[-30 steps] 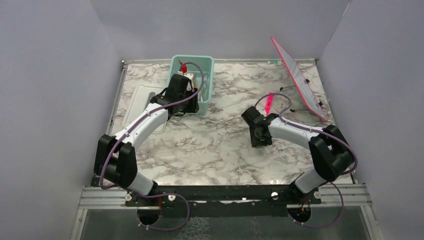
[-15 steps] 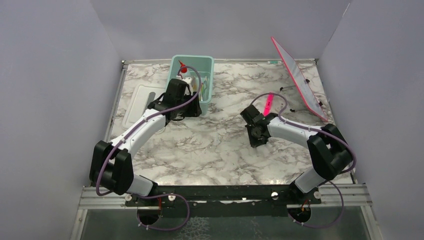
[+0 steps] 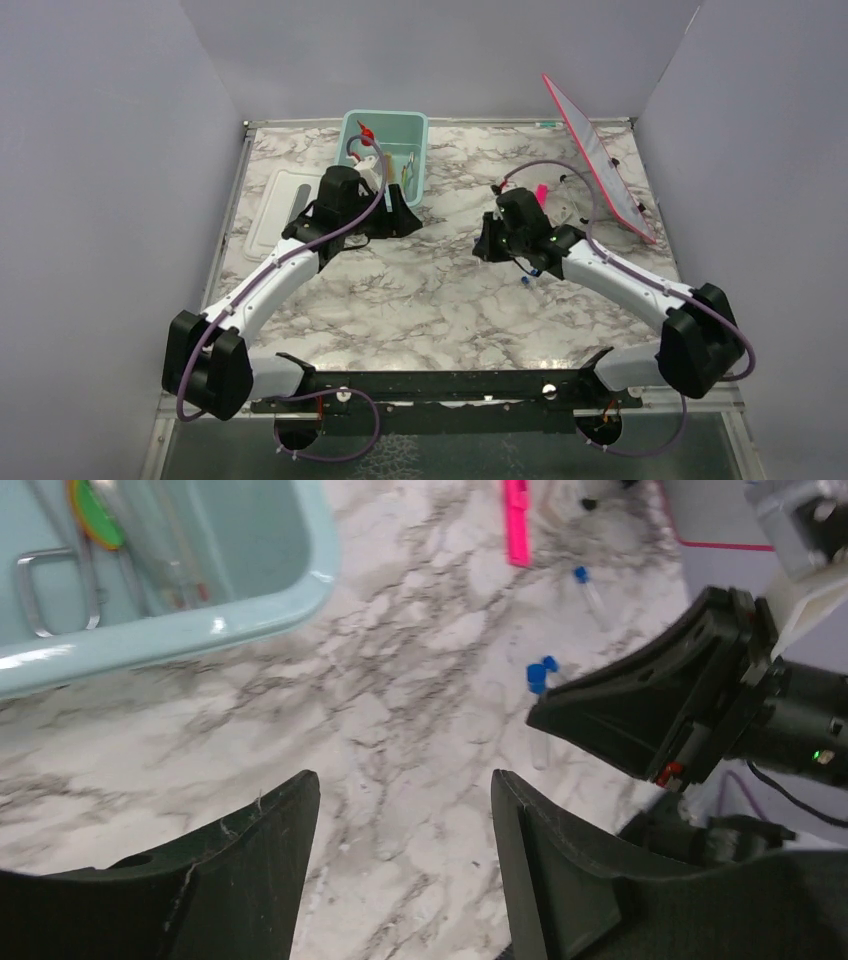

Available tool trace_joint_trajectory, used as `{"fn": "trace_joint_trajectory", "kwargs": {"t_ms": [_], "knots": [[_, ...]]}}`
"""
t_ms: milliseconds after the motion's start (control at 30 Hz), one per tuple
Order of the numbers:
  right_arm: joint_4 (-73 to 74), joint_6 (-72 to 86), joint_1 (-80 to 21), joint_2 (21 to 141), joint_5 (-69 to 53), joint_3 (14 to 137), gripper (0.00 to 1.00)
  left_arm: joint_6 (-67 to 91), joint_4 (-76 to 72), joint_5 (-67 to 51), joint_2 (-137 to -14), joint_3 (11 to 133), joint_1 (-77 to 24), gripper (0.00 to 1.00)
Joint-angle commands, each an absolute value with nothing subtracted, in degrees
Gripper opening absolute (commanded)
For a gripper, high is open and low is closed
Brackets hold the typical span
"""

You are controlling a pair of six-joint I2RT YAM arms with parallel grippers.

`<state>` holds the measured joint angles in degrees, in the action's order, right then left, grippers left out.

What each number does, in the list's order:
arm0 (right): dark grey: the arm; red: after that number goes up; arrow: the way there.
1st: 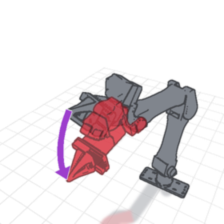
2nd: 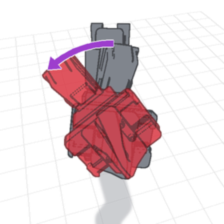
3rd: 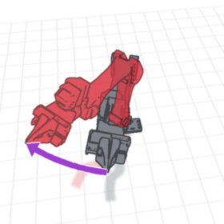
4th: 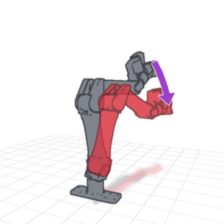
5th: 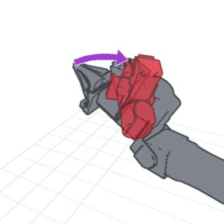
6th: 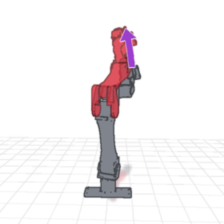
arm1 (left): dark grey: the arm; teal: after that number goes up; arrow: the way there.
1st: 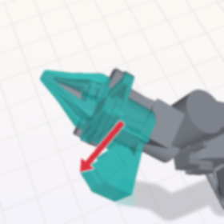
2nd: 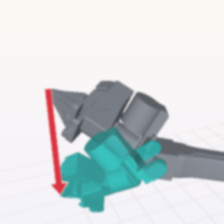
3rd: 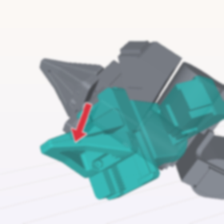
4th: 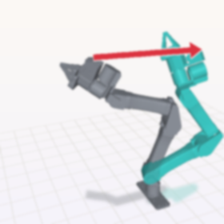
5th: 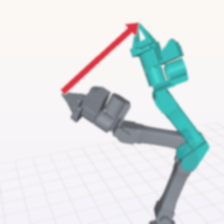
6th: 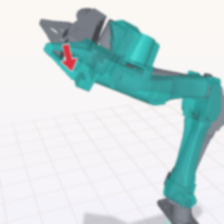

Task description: Organize the chemistry lab equipment

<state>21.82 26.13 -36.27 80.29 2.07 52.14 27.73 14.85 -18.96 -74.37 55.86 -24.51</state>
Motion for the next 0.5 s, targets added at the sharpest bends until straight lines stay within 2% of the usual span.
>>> {"fn": "trace_joint_trajectory", "kwargs": {"t_ms": [0,333,467], "knots": [[8.65,32.37,-36.43,74.59,-5.89,55.15,0.07,34.63,-1.12,-34.54,-70.89,50.86,-24.95,0.67],[-4.58,45.38,-36.39,72.09,-15.21,56.10,0.08,42.09,-16.82,-40.18,-71.47,47.27,-28.32,0.63],[-5.80,47.08,-36.39,72.59,-17.12,56.45,0.08,41.51,-16.88,-39.20,-73.40,48.07,-30.22,0.47]]}}
